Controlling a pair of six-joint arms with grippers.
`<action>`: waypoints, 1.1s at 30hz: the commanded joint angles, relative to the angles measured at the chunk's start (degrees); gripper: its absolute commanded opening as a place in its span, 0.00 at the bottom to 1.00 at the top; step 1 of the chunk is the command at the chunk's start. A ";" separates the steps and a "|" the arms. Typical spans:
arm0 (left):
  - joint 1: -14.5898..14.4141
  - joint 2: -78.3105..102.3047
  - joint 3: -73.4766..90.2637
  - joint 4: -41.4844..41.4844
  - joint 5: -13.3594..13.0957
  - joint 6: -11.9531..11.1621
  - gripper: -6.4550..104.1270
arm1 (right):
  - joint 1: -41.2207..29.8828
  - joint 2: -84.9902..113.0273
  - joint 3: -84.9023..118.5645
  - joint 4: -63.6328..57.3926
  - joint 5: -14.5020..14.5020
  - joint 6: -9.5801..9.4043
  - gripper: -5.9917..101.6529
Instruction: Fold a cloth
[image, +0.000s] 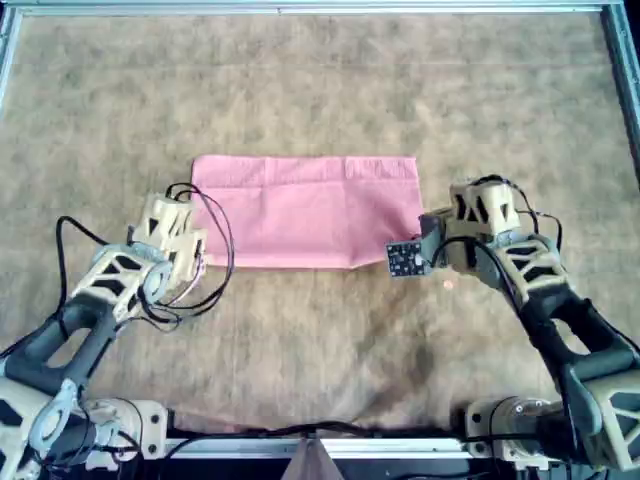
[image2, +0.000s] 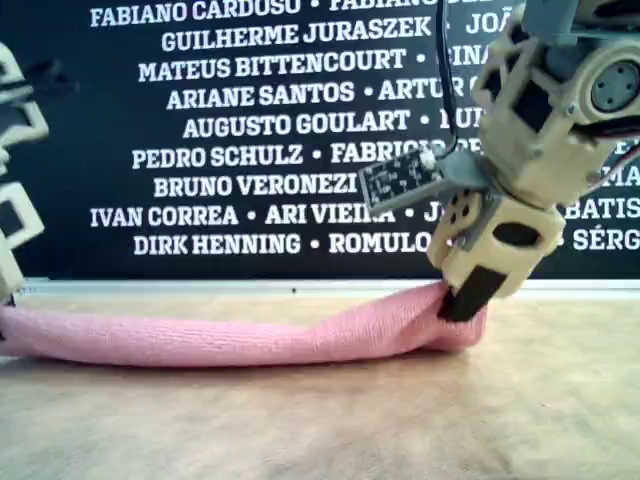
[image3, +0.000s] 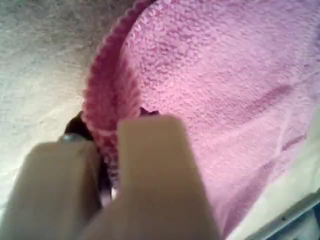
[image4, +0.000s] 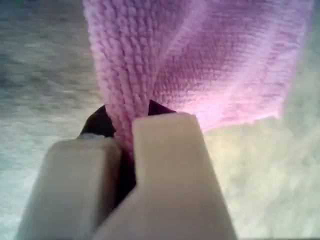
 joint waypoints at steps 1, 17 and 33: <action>-1.32 4.75 -0.70 -0.53 0.09 0.35 0.07 | -0.09 3.08 -0.26 1.23 0.26 0.18 0.05; -1.32 10.81 10.20 -0.44 0.09 0.44 0.57 | -0.62 4.75 4.13 1.14 0.35 0.09 0.56; -0.44 43.86 22.94 -0.44 -1.05 0.44 0.58 | -1.05 17.84 10.63 1.14 0.44 -2.37 0.57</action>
